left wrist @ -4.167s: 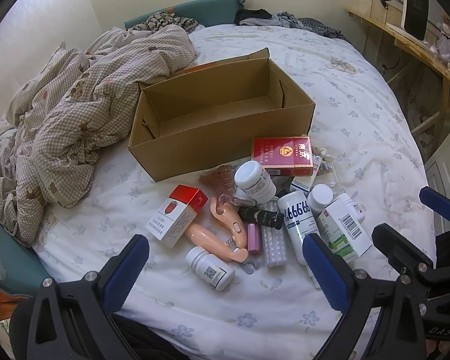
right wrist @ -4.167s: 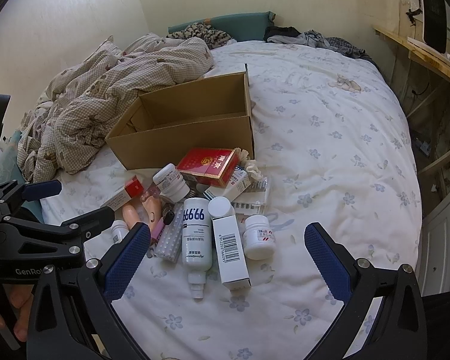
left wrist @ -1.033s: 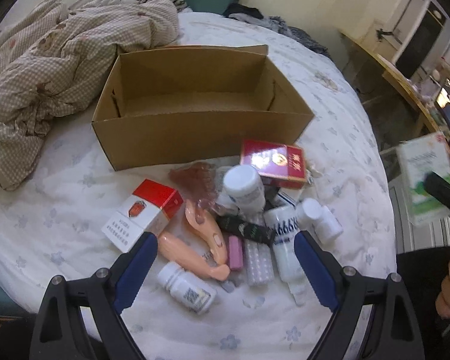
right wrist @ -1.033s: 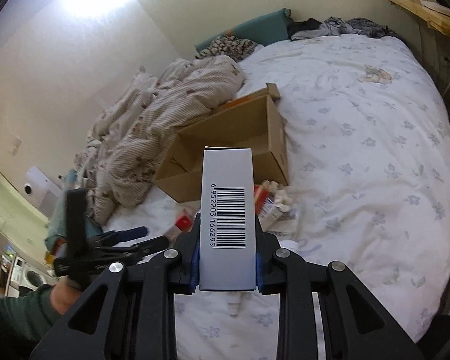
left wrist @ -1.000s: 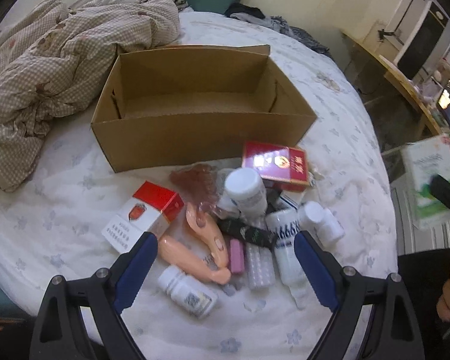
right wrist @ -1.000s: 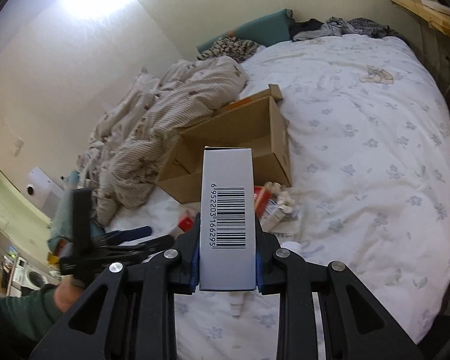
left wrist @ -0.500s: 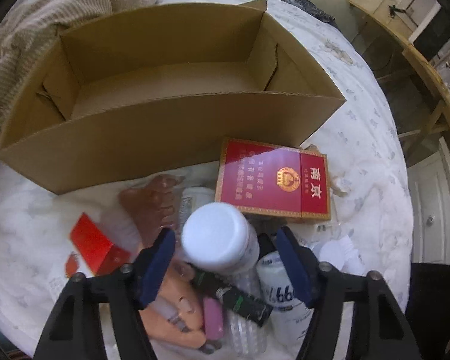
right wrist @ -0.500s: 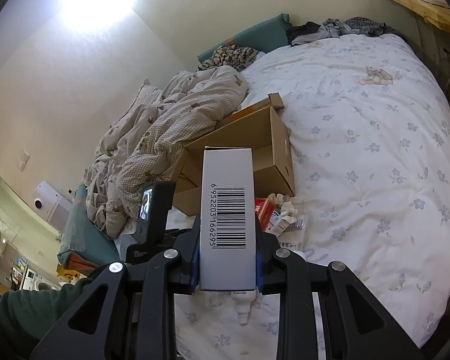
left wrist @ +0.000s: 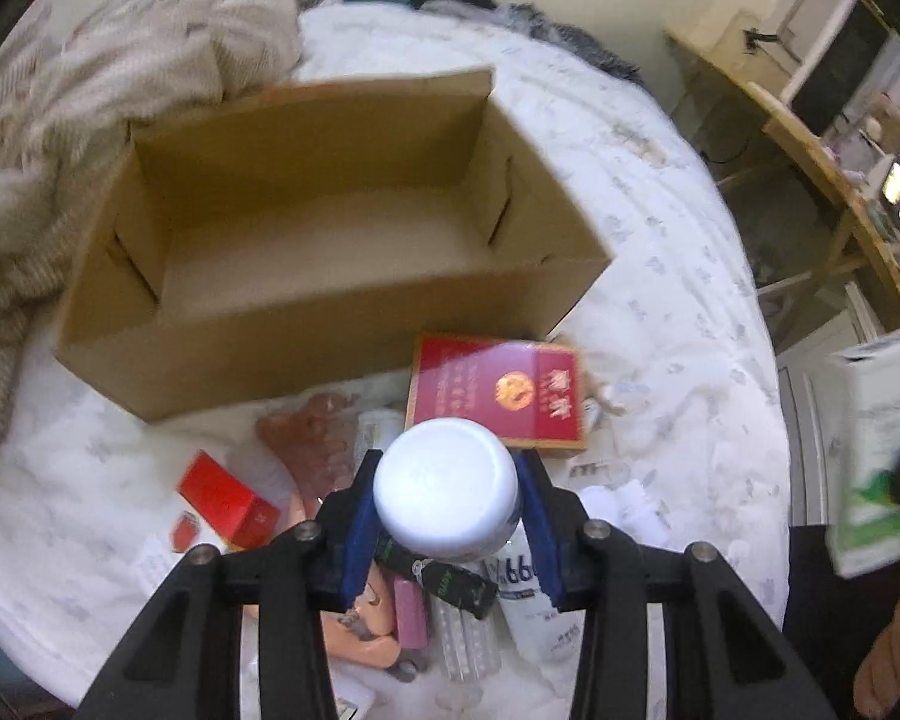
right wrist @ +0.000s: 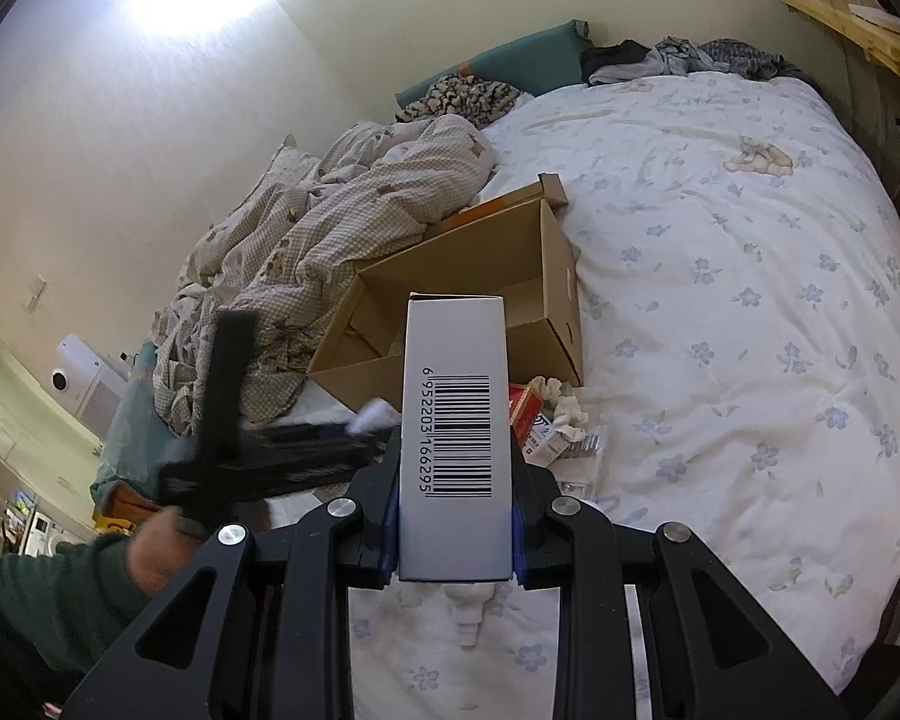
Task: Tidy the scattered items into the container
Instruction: 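Grasp the white round jar with the left gripper while the right gripper holds the box, then carry the jar and box over the cardboard box and open both grippers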
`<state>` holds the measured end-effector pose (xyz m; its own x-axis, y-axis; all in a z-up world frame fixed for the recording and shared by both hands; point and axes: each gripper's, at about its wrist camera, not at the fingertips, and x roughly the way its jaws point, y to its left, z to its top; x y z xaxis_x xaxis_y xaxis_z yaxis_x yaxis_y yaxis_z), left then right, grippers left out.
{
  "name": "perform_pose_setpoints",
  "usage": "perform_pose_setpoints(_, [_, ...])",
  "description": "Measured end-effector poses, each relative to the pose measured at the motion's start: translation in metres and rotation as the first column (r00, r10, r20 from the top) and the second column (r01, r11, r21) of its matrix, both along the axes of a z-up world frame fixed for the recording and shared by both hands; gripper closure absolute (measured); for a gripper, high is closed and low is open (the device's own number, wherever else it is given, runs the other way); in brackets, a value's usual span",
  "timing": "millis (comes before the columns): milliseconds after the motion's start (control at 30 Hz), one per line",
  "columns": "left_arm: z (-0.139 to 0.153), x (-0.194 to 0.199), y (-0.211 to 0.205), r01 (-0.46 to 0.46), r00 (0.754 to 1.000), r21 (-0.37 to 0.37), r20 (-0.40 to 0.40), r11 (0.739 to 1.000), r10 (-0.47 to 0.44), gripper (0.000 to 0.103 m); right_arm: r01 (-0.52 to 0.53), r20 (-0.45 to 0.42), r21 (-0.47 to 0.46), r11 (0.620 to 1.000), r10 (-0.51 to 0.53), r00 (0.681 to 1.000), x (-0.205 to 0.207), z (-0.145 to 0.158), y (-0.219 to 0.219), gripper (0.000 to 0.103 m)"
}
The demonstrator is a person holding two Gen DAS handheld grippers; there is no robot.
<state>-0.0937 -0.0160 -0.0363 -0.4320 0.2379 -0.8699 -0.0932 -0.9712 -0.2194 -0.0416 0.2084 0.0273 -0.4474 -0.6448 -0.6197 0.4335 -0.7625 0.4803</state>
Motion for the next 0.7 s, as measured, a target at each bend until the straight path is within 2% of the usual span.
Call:
perform_pose_setpoints(200, [0.055, 0.008, -0.011, 0.0, 0.992, 0.003, -0.124, 1.0, 0.001, 0.06, 0.017, 0.002, 0.033, 0.999, -0.017, 1.0, -0.001, -0.005, 0.003, 0.074])
perform_pose_setpoints(433, [0.095, -0.001, -0.037, -0.027, 0.974, -0.011, -0.226, 1.0, 0.023, 0.06, 0.028, 0.02, 0.06, 0.998, -0.03, 0.999, -0.008, -0.006, 0.001, 0.074])
perform_pose_setpoints(567, [0.109, -0.022, -0.059, -0.069, 0.965, -0.024, -0.256, 0.997, 0.061, 0.06, 0.005, -0.004, 0.09, 0.996, -0.004, 1.0, -0.02, 0.005, -0.017, 0.074])
perform_pose_setpoints(700, [0.105, -0.046, -0.078, -0.113, 0.965, -0.022, -0.241, 0.993, 0.104, 0.06, -0.024, -0.03, 0.124, 0.992, 0.028, 0.999, -0.044, 0.012, -0.044, 0.074])
